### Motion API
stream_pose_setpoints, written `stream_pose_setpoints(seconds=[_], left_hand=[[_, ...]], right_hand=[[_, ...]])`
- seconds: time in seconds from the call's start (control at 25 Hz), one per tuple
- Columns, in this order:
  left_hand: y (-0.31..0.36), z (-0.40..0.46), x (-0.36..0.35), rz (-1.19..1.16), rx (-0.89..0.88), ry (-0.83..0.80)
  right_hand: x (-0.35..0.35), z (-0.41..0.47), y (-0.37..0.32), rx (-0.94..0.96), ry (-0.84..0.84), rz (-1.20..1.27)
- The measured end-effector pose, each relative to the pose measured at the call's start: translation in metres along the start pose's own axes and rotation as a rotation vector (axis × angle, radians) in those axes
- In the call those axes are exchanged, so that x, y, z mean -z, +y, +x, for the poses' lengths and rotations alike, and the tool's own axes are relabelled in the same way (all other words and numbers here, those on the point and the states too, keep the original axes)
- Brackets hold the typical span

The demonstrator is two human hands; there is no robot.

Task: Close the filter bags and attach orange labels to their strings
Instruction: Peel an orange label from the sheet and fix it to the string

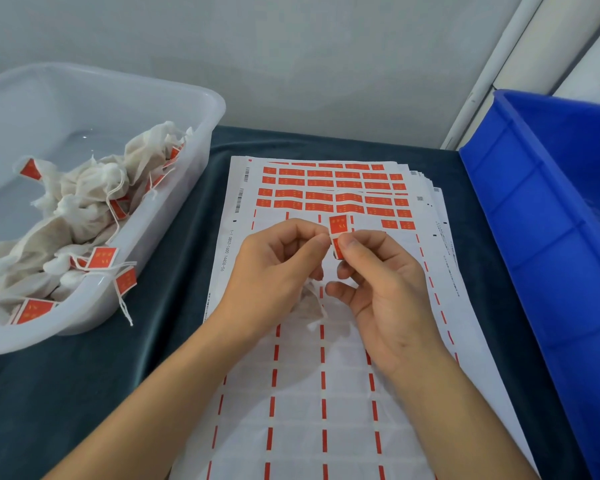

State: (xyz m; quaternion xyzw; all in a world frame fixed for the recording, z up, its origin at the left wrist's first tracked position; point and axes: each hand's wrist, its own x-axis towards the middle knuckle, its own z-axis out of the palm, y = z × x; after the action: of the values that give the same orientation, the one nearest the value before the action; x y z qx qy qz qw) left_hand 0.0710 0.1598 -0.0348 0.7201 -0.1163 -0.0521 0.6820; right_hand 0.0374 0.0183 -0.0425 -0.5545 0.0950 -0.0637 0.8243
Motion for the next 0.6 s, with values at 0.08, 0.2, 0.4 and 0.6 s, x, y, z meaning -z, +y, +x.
stream_pose_setpoints(seconds=[0.08, 0.2, 0.4, 0.6], left_hand=[[0.0003, -0.0006, -0.0001, -0.007, 0.002, -0.005], [0.0005, -0.0013, 0.0002, -0.014, 0.002, -0.011], [0.0004, -0.0015, 0.0001, -0.016, -0.035, 0.016], [-0.0012, 0.0006, -0.0004, -0.025, -0.031, 0.086]], right_hand=[[0.0001, 0.0005, 0.0012, 0.003, 0.010, -0.005], [0.0007, 0.0010, 0.0027, 0.013, 0.031, -0.016], [0.0008, 0.0002, 0.0044, 0.084, 0.067, -0.136], [0.0019, -0.0021, 0.0033, 0.207, 0.060, -0.331]])
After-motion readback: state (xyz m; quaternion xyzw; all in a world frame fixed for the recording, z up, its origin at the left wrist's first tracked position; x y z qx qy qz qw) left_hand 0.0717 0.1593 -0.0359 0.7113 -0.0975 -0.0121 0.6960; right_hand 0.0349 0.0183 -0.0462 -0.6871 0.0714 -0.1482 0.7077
